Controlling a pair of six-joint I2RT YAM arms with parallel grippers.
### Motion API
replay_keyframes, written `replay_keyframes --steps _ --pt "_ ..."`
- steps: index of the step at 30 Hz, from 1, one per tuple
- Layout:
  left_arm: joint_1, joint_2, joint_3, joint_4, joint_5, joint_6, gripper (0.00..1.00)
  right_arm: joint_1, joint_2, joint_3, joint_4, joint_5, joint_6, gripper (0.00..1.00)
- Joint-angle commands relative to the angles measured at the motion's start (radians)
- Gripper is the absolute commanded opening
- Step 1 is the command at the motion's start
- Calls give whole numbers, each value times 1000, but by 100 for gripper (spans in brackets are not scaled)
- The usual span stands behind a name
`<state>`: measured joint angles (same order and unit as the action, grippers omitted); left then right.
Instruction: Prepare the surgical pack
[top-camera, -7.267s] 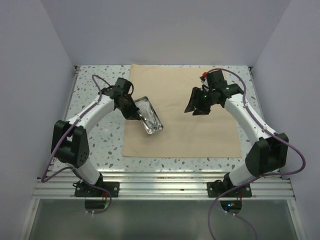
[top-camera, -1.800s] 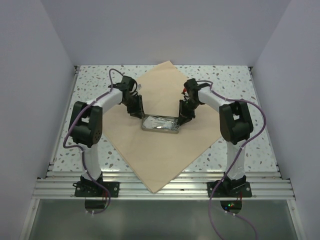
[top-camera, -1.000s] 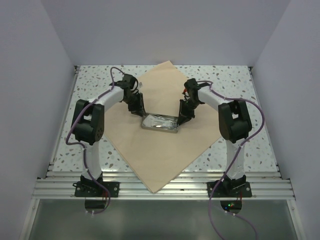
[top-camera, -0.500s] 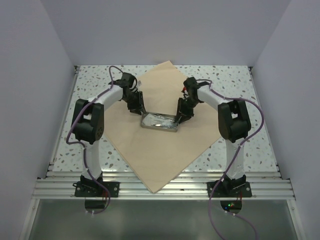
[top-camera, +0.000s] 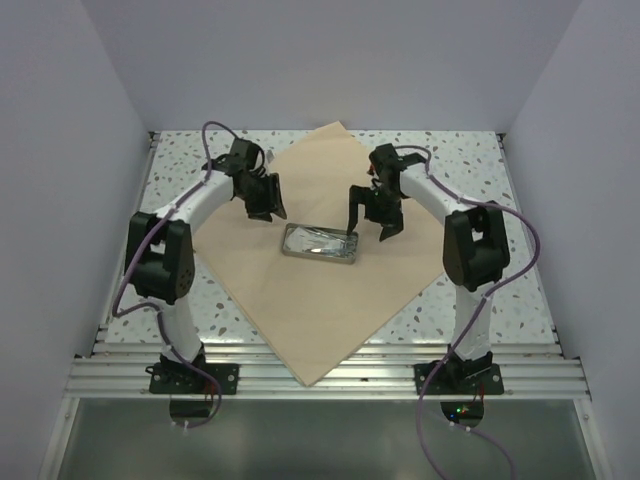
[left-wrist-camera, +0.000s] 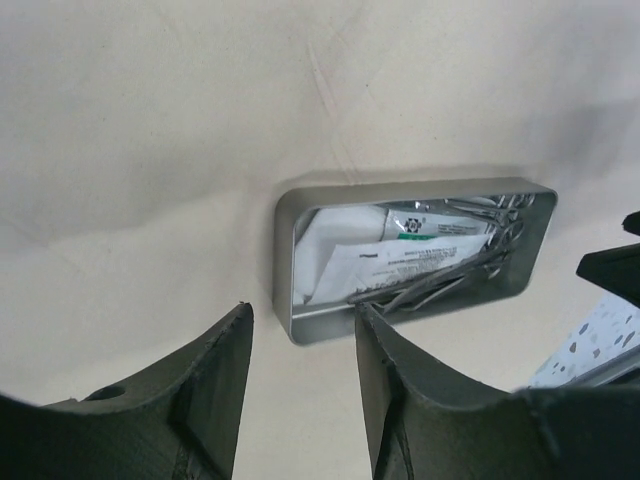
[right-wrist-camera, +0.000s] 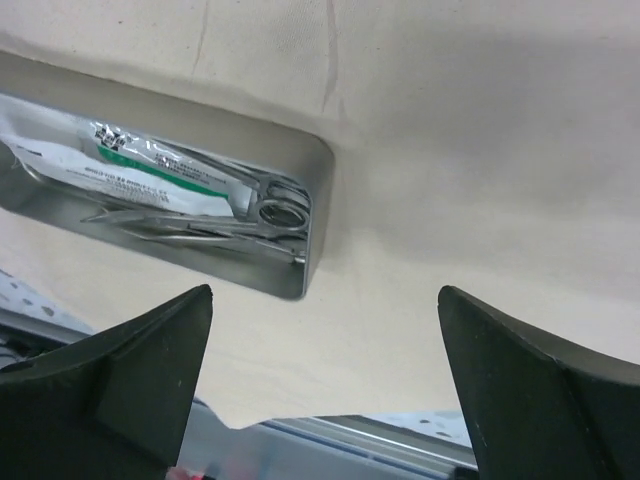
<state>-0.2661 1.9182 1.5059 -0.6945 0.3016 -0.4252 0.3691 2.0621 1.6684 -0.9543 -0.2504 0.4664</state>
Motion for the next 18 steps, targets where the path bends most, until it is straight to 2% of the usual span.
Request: replay_keyframes --steps 1,5,6,7,8,9,11,12,14,15,16,18 --pt "8 -151 -39 20 -56 34 49 31 -150 96 -116 126 -112 99" --pt "8 -249 -134 21 -94 43 50 187 -207 114 -234 291 -178 99" --pt "8 -272 -153 20 -117 42 61 220 -229 103 -242 353 -178 99" --pt "8 -319 -173 18 -130 39 68 250 -275 71 -244 374 -178 99" --pt "8 -347 -214 16 -162 33 71 299 -305 51 -239 388 -170 99" --pt "8 -402 -236 15 -176 29 75 313 -331 25 -235 354 -141 99" --pt "8 -458 -295 3 -238 19 100 315 -431 -117 -143 204 -124 99" --pt "8 -513 -314 1 -257 17 100 315 -462 -186 -86 -14 -130 99" --pt "8 -563 -363 -16 -298 19 100 353 -564 -333 10 -79 -103 99" --pt "8 -612 -375 -23 -327 17 100 391 -612 -370 47 -73 -95 99" --pt "8 -634 -391 -49 -343 14 100 478 -646 -413 69 24 -85 99" --pt "8 -709 -404 -74 -375 3 100 551 -698 -441 42 82 -77 99"
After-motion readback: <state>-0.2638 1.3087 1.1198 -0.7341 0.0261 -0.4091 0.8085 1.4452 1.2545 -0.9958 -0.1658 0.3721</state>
